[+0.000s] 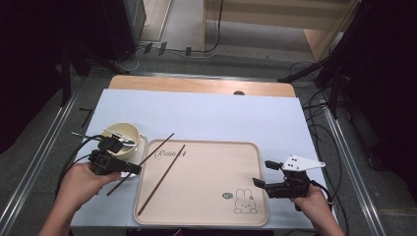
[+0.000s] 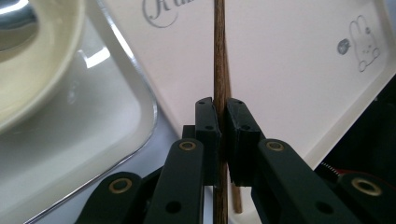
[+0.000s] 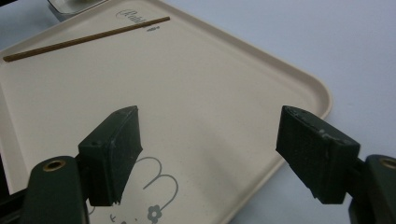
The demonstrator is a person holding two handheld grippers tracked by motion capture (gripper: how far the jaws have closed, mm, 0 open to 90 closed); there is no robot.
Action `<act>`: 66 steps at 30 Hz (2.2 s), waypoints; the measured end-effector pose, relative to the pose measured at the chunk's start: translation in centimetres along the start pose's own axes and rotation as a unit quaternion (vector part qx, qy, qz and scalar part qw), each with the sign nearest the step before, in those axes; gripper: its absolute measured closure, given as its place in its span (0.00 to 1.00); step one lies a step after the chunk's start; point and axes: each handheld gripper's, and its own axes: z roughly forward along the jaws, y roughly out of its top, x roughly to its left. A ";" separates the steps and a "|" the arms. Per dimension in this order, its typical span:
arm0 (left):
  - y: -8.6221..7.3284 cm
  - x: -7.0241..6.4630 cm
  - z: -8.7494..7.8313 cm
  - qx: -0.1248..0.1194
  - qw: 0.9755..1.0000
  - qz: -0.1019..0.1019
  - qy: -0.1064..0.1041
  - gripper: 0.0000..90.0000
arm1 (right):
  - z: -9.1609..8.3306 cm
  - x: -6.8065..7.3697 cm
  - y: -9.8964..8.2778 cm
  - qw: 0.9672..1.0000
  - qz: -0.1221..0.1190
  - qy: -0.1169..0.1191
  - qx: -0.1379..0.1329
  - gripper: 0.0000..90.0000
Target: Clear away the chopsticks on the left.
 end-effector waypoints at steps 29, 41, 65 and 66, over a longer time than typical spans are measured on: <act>0.9 -4.0 6.6 0.005 1.000 -0.026 0.001 0.94 | 0.0 0.0 0.0 1.000 -0.002 -0.001 0.003 0.24; 0.9 -3.9 8.4 0.025 0.999 -0.038 0.023 0.94 | 0.0 0.1 0.0 1.000 -0.002 -0.001 0.003 0.25; 2.2 -6.1 8.1 -0.002 0.998 0.054 -0.020 0.65 | 0.1 0.1 0.0 1.000 -0.002 -0.001 0.003 0.25; 2.4 -6.3 8.2 -0.005 0.998 0.059 -0.022 0.61 | 0.1 0.1 0.0 1.000 -0.002 -0.002 0.003 0.25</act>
